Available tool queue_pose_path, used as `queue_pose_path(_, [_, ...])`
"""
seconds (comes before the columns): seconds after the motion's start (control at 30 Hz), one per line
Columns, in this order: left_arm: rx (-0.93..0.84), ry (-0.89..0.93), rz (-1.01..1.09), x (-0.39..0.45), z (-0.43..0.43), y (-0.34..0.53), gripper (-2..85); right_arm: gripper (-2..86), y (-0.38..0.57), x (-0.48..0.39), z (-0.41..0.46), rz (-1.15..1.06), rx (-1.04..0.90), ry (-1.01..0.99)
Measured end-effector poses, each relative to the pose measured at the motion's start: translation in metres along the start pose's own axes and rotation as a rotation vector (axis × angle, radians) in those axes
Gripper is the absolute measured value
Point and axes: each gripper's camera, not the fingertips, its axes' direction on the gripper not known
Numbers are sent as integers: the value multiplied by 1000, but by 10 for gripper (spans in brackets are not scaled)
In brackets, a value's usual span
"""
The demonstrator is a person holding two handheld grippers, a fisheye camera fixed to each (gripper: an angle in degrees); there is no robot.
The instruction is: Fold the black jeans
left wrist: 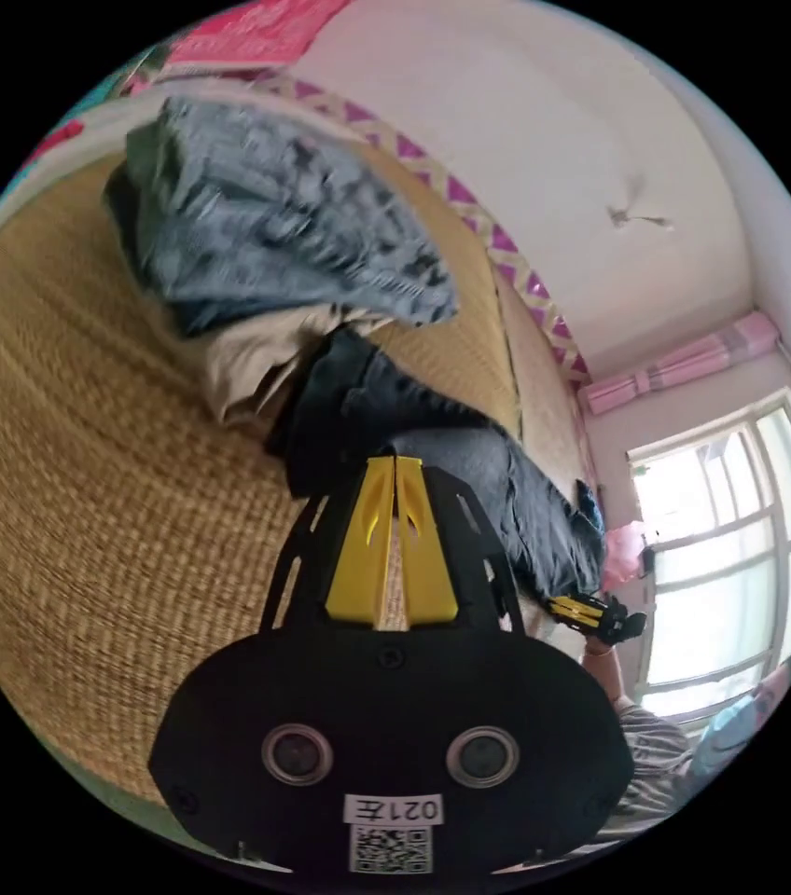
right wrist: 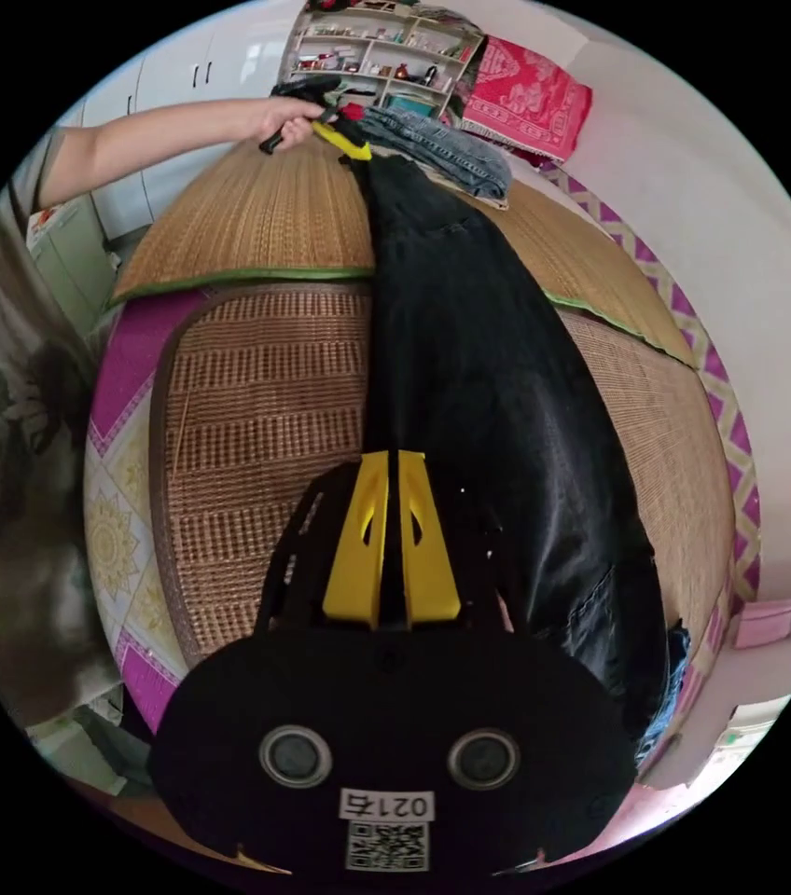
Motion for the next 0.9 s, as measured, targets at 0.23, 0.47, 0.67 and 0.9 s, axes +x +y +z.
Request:
queue_pose_path(0.23, [4, 86, -5, -22, 8, 14, -9, -4, 16, 9, -82, 84, 81, -49])
queue_pose_path(0.47, [78, 273, -82, -40, -1, 28, -9, -9, 24, -1, -77, 122, -66, -78])
queue_pose_path(0.67, [237, 176, -7, -6, -42, 16, -2, -10, 61, -4, -90, 217, -22, -117])
queue_pose_path(0.9, [162, -331, 279, 79, -22, -40, 51, -10, 91, -28, -90, 277, 15, -166])
